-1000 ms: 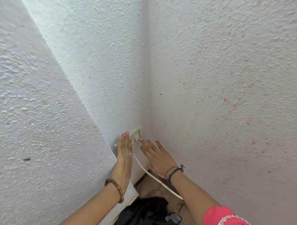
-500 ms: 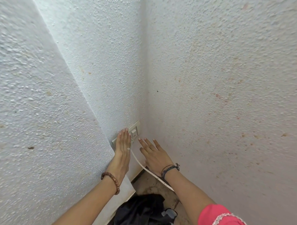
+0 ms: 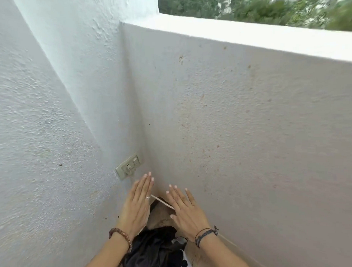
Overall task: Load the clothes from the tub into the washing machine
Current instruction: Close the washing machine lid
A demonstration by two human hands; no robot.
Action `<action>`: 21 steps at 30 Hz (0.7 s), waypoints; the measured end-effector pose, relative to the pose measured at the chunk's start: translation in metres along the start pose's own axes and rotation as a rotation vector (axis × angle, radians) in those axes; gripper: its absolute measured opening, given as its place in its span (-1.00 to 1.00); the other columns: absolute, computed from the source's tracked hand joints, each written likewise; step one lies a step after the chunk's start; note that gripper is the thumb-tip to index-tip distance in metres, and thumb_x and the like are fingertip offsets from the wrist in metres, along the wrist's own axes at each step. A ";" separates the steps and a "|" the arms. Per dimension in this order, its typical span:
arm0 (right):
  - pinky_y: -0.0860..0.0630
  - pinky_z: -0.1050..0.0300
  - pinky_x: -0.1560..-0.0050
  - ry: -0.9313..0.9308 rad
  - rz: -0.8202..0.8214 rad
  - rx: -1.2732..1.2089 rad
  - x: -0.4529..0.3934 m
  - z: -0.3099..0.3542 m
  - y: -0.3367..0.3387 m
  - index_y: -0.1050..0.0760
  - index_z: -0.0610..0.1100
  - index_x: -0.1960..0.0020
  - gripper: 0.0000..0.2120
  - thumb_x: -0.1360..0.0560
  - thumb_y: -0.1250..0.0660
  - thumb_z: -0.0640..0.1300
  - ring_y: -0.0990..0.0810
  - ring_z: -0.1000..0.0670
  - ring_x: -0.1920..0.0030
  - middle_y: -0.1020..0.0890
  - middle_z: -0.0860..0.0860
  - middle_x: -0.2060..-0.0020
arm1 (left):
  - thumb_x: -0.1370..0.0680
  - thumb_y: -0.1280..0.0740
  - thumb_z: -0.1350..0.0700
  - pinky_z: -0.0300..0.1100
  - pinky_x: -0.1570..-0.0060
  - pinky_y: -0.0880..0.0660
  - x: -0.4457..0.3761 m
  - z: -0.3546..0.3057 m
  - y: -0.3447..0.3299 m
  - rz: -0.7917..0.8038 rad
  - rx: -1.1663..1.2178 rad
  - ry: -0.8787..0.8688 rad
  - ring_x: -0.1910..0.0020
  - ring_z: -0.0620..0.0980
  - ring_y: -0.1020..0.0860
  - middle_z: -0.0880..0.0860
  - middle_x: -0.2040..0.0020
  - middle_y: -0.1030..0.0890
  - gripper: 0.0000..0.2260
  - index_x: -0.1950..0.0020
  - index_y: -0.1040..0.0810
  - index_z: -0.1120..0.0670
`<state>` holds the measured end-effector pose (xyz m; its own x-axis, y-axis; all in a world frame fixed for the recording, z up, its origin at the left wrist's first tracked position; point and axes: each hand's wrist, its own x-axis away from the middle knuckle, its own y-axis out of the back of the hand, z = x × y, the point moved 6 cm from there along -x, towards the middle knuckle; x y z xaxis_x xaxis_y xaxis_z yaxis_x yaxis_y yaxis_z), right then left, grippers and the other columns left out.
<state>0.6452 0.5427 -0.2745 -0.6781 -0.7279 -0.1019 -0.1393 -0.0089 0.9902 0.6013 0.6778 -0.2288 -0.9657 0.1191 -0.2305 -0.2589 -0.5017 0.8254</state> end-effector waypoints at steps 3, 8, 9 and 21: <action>0.11 -0.04 -0.45 -0.054 -0.032 0.013 0.037 -0.019 0.048 -0.17 -0.17 -0.43 -0.22 -0.36 -0.39 0.15 -0.23 -0.01 -0.42 -0.37 -0.06 -0.41 | -0.45 -0.30 -0.02 0.04 -0.48 0.20 -0.008 -0.011 0.057 -0.041 0.089 0.018 -0.52 0.16 0.12 0.29 -0.50 0.25 -0.12 -0.49 0.21 0.30; 0.13 -0.04 -0.46 -0.194 -0.047 0.048 0.099 -0.047 0.119 -0.16 -0.18 -0.44 -0.34 -0.43 -0.13 0.10 -0.08 -0.09 -0.48 -0.36 -0.07 -0.42 | -0.41 -0.36 -0.08 0.01 -0.48 0.19 -0.015 -0.026 0.155 -0.079 0.167 0.027 -0.50 0.10 -0.04 0.25 -0.51 0.06 -0.01 -0.48 0.27 0.31; 0.12 -0.05 -0.45 -0.227 -0.062 0.059 0.112 -0.054 0.134 -0.11 -0.19 -0.47 -0.33 -0.45 -0.07 0.10 0.01 -0.09 -0.50 -0.34 -0.07 -0.42 | -0.43 -0.34 -0.09 0.01 -0.48 0.19 -0.013 -0.032 0.174 -0.087 0.192 0.020 -0.51 0.11 -0.01 0.25 -0.51 0.11 -0.02 -0.48 0.27 0.30; 0.14 -0.02 -0.48 -0.536 -0.340 0.133 0.264 -0.099 0.299 0.20 -0.18 -0.53 -0.29 -0.53 0.00 0.11 0.25 0.00 -0.52 -0.05 -0.09 -0.52 | -0.56 0.05 0.00 0.00 -0.49 0.13 0.047 -0.086 0.354 -0.253 0.580 0.094 -0.53 0.12 0.12 0.24 -0.52 0.18 -0.38 -0.50 0.21 0.28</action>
<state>0.4958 0.2799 0.0041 -0.8419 -0.2557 -0.4752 -0.4745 -0.0687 0.8776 0.4663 0.4325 0.0080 -0.8746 0.0847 -0.4774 -0.4716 0.0805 0.8782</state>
